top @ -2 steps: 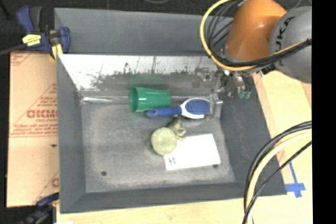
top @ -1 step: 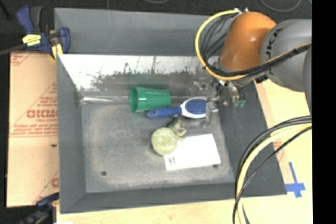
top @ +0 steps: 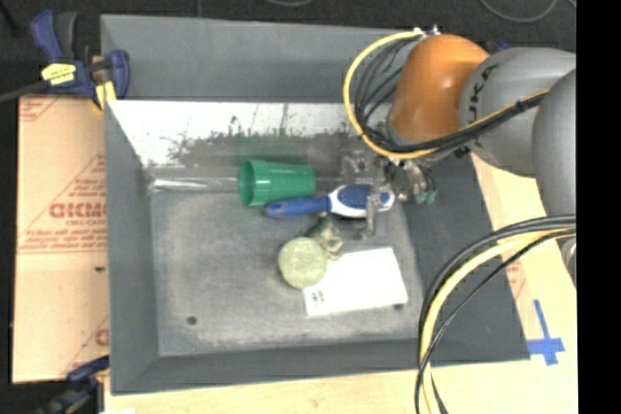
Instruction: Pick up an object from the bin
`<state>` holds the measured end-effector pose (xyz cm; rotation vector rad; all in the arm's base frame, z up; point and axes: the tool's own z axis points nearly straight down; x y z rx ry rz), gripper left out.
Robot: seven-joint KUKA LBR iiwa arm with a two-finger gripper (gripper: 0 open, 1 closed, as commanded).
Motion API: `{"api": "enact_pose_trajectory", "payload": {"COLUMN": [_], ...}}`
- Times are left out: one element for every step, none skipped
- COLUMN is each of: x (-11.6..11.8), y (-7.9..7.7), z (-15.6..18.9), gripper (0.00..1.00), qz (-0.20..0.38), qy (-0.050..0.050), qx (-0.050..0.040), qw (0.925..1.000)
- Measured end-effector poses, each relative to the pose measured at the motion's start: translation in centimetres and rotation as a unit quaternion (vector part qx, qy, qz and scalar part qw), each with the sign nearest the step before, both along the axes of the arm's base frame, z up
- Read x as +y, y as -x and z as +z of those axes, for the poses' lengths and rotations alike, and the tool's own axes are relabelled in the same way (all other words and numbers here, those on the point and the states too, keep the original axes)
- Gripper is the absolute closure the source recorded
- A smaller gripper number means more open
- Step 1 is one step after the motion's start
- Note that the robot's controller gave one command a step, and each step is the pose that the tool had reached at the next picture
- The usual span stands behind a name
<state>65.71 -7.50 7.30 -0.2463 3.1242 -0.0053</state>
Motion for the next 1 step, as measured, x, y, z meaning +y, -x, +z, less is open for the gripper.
{"api": "enact_pose_trajectory", "payload": {"x": [-0.90], "y": [0.16], "z": [0.41], "gripper": [1.00], "qz": [-0.067], "qy": [-0.002], "qx": [-0.0039], "qw": [0.9977]}}
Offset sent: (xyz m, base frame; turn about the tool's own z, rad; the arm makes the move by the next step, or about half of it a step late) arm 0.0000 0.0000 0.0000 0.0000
